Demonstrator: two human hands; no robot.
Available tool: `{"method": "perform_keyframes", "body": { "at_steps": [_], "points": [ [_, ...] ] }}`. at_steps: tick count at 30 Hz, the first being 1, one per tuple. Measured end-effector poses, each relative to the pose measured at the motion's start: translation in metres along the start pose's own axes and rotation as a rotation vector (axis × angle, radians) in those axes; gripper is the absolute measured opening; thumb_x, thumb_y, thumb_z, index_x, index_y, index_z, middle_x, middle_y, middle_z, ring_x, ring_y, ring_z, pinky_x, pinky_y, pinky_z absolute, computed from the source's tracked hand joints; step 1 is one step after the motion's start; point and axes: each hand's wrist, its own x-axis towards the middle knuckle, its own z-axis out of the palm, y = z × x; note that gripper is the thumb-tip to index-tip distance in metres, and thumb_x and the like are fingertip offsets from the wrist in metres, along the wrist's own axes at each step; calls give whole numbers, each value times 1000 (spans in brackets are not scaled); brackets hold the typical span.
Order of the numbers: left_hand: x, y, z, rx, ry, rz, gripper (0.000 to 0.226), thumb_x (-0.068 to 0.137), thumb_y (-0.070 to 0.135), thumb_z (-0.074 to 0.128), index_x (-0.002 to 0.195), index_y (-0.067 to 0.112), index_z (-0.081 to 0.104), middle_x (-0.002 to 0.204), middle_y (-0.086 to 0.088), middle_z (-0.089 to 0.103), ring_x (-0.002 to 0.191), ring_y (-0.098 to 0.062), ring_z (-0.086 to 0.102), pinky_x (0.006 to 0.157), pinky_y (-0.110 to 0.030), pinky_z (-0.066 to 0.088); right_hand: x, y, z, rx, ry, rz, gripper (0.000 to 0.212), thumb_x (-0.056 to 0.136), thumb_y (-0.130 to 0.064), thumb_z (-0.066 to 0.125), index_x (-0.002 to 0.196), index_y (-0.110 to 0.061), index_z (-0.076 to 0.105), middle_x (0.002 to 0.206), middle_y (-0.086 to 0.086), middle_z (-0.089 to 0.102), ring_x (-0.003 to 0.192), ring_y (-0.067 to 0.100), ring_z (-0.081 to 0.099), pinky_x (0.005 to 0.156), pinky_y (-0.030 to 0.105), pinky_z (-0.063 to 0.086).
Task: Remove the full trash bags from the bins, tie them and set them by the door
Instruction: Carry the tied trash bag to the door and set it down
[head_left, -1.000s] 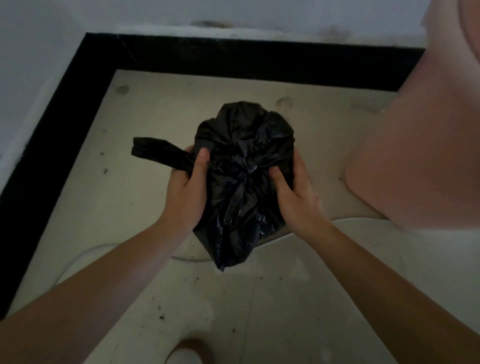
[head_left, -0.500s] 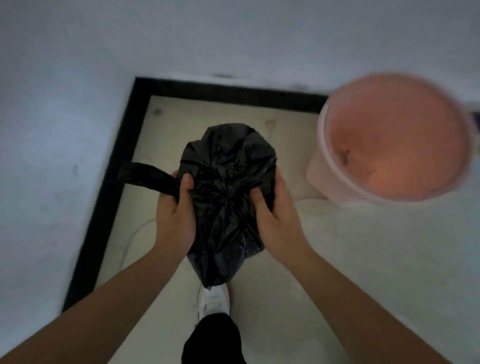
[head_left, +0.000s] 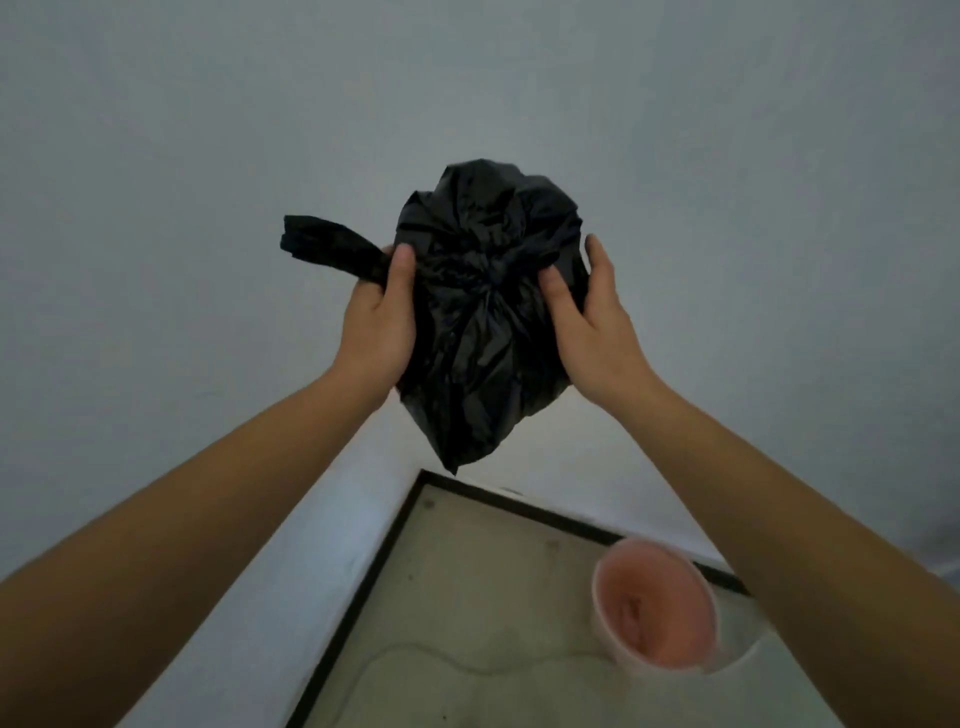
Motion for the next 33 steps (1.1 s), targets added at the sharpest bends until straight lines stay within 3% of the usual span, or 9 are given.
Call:
{"method": "perform_keyframes", "body": {
  "at_steps": [3,6,10,15,19,23,26,30,33],
  "points": [
    [-48,64,-28,-36,88,38,23,105,52,33,97,46,54,105,22,61,97,9,58,80,-11,45,-21,-57,-7,35,-65,-79,80,97,-64,40,159,-28,4,162,-7,27,146,13,30,120,36,26],
    [-118,85,-59,-19,254,44,22,106,48,34,99,45,55,103,24,61,87,18,59,73,-2,46,-58,-84,12,84,-209,-148,79,97,-64,40,158,-30,4,163,-7,26,147,13,29,120,37,25],
    [-217,91,-120,63,539,31,31,107,46,35,123,34,58,115,17,65,103,8,62,83,-8,49,-120,-118,66,167,-487,-239,82,95,-66,41,158,-31,3,163,-7,25,147,11,28,121,43,26],
    [-368,124,-211,149,892,-9,32,107,44,35,122,30,60,119,10,68,108,1,65,91,-17,52,-235,-194,141,261,-844,-347,87,90,-73,43,158,-33,4,161,-7,30,146,12,32,120,46,29],
    [-508,154,-265,226,1165,-64,38,107,46,36,121,21,61,118,2,70,110,-8,66,97,-31,53,-361,-256,186,299,-1093,-457,82,93,-66,45,158,-32,7,161,-6,30,145,13,32,119,45,30],
    [-660,183,-307,291,1400,-81,35,107,46,36,121,26,60,114,6,69,102,2,66,86,-19,52,-514,-313,216,369,-1298,-552,75,97,-58,46,158,-30,11,158,-7,32,143,12,34,118,39,30],
    [-785,202,-333,322,1584,-97,37,106,48,36,125,27,59,115,9,67,98,9,65,78,-10,51,-645,-348,232,438,-1461,-609,70,99,-55,46,157,-31,14,145,-15,37,133,4,37,115,36,32],
    [-952,221,-359,326,1852,-139,35,103,54,42,122,33,62,118,9,69,114,-7,63,97,-29,48,-820,-389,241,472,-1664,-663,79,95,-64,44,158,-31,10,159,-7,31,144,12,33,118,40,29],
    [-1067,245,-368,354,2003,-141,29,105,49,39,118,34,60,111,14,66,108,-1,61,89,-22,47,-947,-424,232,488,-1817,-722,75,97,-60,44,157,-29,11,155,-10,37,142,13,34,116,37,30]
  ]
}}
